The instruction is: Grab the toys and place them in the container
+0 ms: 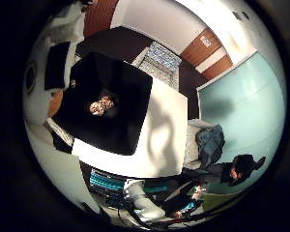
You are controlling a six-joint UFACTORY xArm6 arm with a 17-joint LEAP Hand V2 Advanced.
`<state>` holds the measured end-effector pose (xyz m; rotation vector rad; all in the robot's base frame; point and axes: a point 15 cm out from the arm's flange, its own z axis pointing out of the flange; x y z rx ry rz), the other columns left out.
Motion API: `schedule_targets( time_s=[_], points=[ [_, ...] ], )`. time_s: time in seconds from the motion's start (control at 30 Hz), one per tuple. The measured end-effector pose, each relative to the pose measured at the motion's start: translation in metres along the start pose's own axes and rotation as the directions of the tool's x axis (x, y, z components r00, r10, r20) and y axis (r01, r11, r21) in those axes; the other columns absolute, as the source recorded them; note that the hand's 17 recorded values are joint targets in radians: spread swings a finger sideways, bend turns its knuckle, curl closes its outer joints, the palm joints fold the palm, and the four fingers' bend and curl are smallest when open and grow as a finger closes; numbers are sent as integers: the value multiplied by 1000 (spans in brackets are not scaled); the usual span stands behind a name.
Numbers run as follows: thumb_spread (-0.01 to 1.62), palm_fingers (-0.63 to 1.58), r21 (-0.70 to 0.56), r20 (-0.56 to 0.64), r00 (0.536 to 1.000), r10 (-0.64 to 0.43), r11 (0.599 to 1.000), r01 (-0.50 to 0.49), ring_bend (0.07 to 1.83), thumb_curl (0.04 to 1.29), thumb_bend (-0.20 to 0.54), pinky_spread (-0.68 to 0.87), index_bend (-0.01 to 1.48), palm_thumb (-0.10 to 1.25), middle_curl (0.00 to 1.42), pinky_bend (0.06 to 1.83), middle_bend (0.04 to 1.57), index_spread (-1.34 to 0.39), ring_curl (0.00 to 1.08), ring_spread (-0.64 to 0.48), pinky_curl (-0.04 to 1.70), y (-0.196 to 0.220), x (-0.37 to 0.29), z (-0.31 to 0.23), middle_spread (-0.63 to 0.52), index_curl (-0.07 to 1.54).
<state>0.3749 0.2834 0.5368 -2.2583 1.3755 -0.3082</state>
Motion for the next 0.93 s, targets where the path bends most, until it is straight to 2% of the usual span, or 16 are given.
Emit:
schedule_targets(
  time_s=[0.03,0.07,0.1,0.13,0.2,0.27,0.43,0.6,0.93],
  points=[
    [923,830,0,2,1000,0,1000,0,1203,684,-38,-382,575,762,858,985,1070,-330,772,-300,989,0,1,0,-208,931],
    [977,570,3,2,1000,0,1000,0,1127,657,-28,-439,425,749,822,972,989,-355,734,-305,949,-1,3,0,-221,887],
    [1026,328,3,-1,1000,0,1000,0,1025,634,-27,-403,367,732,798,922,951,-389,713,-258,947,-1,5,0,-224,845],
    [1077,167,1,-9,1000,-5,1000,5,908,607,-23,-303,346,716,751,822,882,-434,657,-185,923,0,8,1,-217,774],
    [1125,46,-13,-18,1000,-20,1000,20,765,569,-20,-62,308,695,634,771,662,-485,549,-14,872,2,13,5,-158,658],
    [1145,21,-20,-23,999,-25,999,24,648,533,-21,196,287,684,531,726,508,-505,461,128,804,2,16,8,-92,571],
    [1141,38,-39,-41,999,-14,999,12,487,483,-20,481,209,684,408,596,342,-500,349,240,638,1,30,19,-15,450],
    [1133,92,-36,-59,998,3,999,-5,409,457,-20,535,169,686,358,529,269,-487,298,246,533,-1,47,18,-3,373],
    [1131,152,-21,-91,995,47,999,-50,356,435,-19,528,166,695,333,490,220,-473,260,232,427,-1,79,8,-9,298]
  ],
)
